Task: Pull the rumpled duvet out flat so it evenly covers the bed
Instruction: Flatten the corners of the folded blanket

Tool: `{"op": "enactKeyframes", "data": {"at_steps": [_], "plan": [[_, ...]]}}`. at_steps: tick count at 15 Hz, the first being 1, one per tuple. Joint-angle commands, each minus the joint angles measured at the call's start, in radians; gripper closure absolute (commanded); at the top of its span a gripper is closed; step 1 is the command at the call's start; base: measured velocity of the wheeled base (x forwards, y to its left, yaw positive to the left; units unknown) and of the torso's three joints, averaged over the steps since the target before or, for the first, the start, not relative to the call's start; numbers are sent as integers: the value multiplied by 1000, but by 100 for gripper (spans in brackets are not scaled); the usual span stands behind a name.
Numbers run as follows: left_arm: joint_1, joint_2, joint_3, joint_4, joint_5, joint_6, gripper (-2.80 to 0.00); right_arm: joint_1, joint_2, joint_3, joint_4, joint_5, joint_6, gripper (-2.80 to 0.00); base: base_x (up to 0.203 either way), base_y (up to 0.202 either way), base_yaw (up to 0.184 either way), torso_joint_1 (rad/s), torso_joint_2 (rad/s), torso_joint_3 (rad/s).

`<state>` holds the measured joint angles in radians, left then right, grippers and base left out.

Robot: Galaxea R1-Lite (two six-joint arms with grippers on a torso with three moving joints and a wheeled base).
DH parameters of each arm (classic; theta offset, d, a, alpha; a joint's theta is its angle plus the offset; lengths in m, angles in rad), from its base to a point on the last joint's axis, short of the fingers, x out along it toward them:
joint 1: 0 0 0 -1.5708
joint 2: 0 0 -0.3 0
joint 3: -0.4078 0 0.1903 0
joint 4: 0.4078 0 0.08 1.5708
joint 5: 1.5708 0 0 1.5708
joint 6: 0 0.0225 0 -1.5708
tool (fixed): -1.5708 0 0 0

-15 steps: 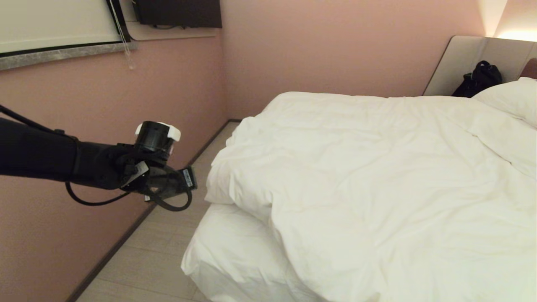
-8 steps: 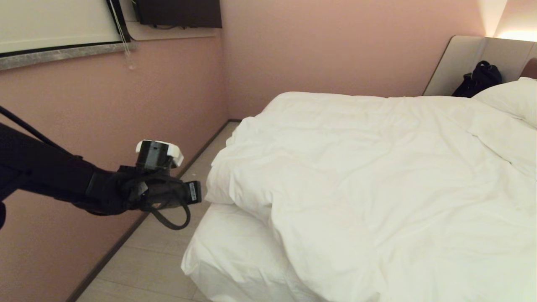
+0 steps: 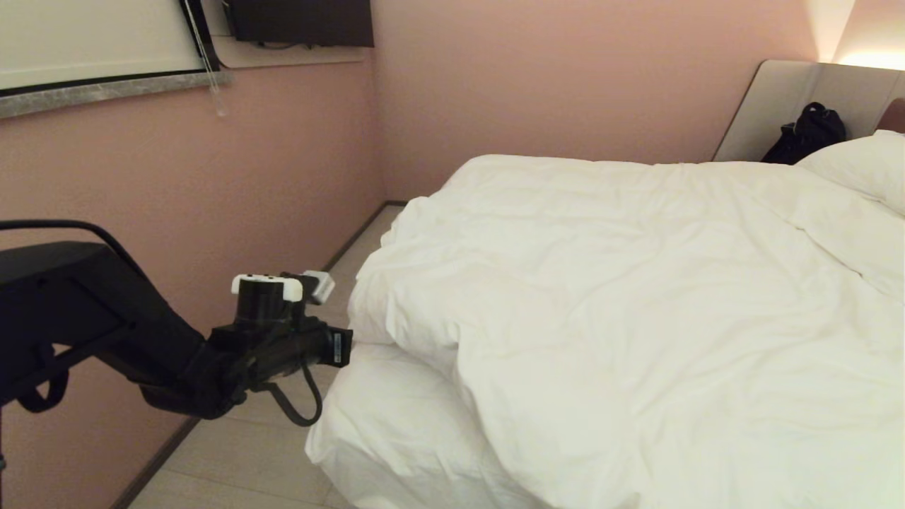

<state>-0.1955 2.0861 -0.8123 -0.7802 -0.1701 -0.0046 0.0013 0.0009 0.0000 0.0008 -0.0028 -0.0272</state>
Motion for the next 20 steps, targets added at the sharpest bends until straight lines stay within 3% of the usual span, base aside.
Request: {"op": "enactKeyframes", "data": {"at_steps": [1, 8, 10, 12, 13, 17, 20], "plan": [[-23, 38, -1, -6, -18, -4, 0, 0, 0, 0, 0, 0, 0, 0, 0, 0, 0, 0, 0, 0], [-47, 108, -65, -21, -14, -5, 0, 0, -1, 0, 0, 0, 0, 0, 0, 0, 0, 0, 0, 0], [-44, 102, -54, -85, -13, 72, 0, 0, -1, 0, 0, 0, 0, 0, 0, 0, 0, 0, 0, 0], [-38, 104, -17, -135, -15, 212, 0, 0, -1, 0, 0, 0, 0, 0, 0, 0, 0, 0, 0, 0], [-38, 102, 7, -158, -17, 227, 0, 0, 1, 0, 1, 0, 0, 0, 0, 0, 0, 0, 0, 0], [-39, 137, 6, -157, -24, 192, 0, 0, -1, 0, 0, 0, 0, 0, 0, 0, 0, 0, 0, 0], [-79, 133, 0, -144, -47, 65, 0, 0, 0, 0, 1, 0, 0, 0, 0, 0, 0, 0, 0, 0]]}}
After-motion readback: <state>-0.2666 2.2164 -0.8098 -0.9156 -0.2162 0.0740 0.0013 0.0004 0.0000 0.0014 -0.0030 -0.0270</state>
